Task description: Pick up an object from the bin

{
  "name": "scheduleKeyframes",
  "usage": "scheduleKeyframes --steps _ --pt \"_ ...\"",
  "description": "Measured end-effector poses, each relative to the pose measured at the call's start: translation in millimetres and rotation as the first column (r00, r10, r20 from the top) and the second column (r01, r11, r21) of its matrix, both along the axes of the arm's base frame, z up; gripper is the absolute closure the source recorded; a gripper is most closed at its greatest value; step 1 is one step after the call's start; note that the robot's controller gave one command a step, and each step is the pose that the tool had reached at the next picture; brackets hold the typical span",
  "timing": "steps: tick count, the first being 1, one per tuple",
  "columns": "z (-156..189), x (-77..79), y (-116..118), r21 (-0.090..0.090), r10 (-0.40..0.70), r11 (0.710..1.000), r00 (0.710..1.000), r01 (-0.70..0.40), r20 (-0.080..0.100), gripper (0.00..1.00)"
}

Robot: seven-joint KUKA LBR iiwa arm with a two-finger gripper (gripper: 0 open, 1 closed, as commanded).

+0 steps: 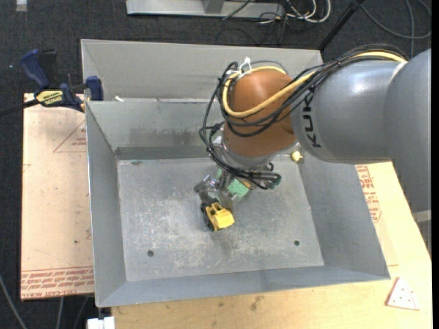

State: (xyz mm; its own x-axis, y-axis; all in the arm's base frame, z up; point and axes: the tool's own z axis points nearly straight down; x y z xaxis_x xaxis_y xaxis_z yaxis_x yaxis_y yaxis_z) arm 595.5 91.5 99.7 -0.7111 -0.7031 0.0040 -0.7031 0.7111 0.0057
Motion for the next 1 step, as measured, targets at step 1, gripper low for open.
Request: scheduleKeyframes --steps 1 --pt "19.8 2.4 0.3 0.001 0.0 1.0 1.0 0.0 0.009 1.0"
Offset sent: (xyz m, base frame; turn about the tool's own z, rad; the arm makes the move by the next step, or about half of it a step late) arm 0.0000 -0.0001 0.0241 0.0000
